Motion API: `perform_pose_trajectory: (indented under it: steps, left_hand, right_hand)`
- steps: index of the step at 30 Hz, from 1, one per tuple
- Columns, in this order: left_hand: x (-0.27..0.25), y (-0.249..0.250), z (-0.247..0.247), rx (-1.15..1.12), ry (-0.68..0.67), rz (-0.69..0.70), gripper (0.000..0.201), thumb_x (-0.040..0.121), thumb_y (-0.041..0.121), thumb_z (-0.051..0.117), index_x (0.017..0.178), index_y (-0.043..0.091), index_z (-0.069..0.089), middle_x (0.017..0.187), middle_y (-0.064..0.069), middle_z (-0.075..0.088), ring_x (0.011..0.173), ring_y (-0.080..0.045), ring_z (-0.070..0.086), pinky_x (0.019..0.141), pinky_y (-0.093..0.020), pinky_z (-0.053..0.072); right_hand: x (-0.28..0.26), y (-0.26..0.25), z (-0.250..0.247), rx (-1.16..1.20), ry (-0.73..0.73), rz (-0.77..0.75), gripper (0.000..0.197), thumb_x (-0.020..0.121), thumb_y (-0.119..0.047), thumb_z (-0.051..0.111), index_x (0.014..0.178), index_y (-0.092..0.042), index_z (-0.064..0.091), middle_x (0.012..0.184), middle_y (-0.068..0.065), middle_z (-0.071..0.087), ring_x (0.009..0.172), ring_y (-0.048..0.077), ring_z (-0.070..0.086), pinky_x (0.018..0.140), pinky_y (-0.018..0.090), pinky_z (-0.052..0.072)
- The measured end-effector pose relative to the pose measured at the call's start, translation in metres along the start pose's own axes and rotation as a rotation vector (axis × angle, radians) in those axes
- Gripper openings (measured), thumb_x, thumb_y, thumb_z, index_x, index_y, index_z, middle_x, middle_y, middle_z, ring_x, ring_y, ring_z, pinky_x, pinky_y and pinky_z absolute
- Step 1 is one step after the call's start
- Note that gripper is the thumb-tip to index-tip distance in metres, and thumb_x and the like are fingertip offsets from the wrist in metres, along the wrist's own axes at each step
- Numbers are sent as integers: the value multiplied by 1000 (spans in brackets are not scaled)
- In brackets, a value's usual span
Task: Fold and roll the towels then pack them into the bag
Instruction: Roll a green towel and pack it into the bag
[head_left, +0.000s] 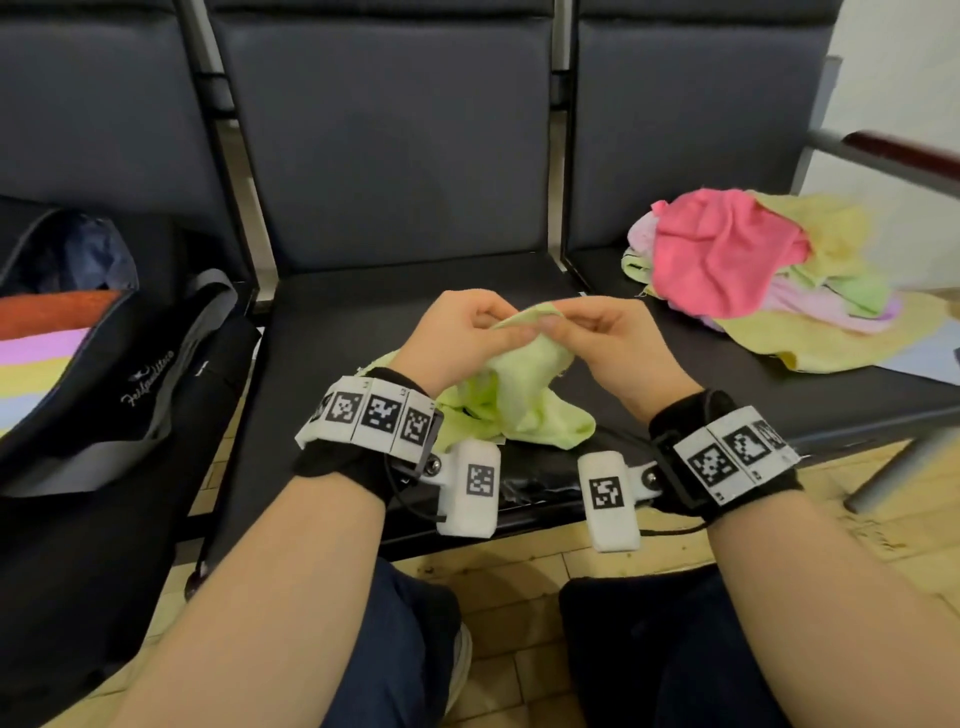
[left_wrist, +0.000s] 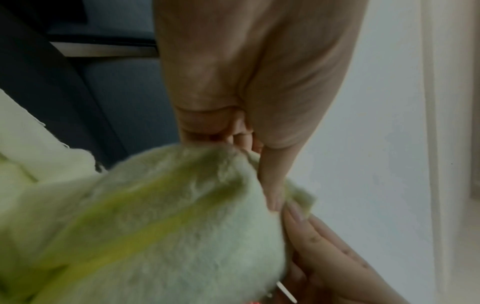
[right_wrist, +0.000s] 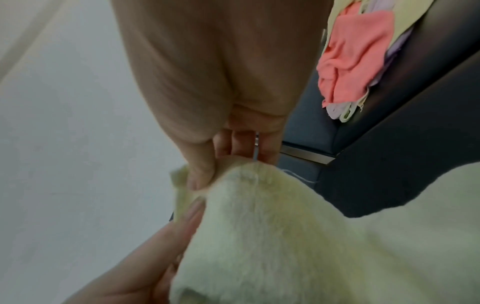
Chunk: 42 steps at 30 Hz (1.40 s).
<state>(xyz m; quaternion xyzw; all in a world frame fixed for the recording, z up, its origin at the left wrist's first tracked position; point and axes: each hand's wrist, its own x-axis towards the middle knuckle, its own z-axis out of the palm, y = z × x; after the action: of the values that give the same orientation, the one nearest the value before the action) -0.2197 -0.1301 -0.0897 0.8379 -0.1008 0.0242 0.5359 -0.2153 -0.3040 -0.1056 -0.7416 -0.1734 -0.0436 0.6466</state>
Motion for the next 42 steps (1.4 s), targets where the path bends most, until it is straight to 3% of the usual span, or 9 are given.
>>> perform_pose_trajectory:
  steps: [4,11,16,21,26,31,33,37,42]
  left_hand:
    - [-3,-7,-6,-27,-58,-51,21,82,28,74,94,12,69,80,-1,71,72,-8,64,70,-26,52]
    - [4,-32,-2,340,-135,-53,9,85,26,70,87,19,65,88,1,65,87,-13,59,75,-22,42]
    - [11,-45,-15,315,174,-155,17,92,27,59,101,12,64,96,-1,60,94,-17,55,77,-24,38]
    - [9,-19,-26,-221,441,-75,12,87,22,65,79,19,58,72,5,59,66,-8,55,61,-23,43]
    - [3,-11,-18,-343,270,-123,17,82,24,71,67,20,65,74,2,62,78,-16,57,77,-35,48]
    - [-3,-8,-11,-275,2,-36,13,91,28,63,87,19,72,93,-2,70,92,-17,64,94,-44,50]
    - [-5,-8,-10,-256,-51,4,14,92,24,61,93,15,71,98,-5,70,95,-18,64,93,-41,50]
    - [-2,-13,-10,-81,65,67,8,90,20,64,91,17,71,87,-2,70,83,-10,61,81,-27,48]
    - [4,-23,-7,127,130,55,16,90,10,60,100,16,71,92,2,68,81,-4,60,81,-18,48]
  right_hand:
    - [1,1,-3,15,182,-10,12,92,-8,61,87,-16,70,70,-7,71,69,10,65,63,29,53]
    - [3,-2,-18,71,645,-45,23,97,-13,52,76,-20,54,63,-9,46,60,3,42,60,18,38]
    - [6,4,-27,143,849,-5,18,99,-20,48,82,-21,49,75,-6,47,64,4,44,63,19,42]
    - [14,19,-27,130,707,225,9,90,-11,57,87,-17,62,78,-1,58,74,16,54,69,32,46]
    - [13,9,-12,207,416,261,6,86,-11,68,84,-16,66,92,9,68,87,24,64,81,42,53]
    - [3,-9,8,153,-24,133,8,80,-4,70,81,-11,66,113,-3,64,100,8,63,80,19,50]
    - [1,-9,12,199,-172,144,11,77,0,70,77,-8,64,108,-5,68,99,9,66,78,19,52]
    - [4,-6,11,29,0,99,14,77,0,74,76,-10,64,70,-6,71,68,6,67,65,20,52]
    - [7,-6,10,-5,233,30,14,82,-1,71,76,-11,64,69,-5,68,63,2,65,60,17,50]
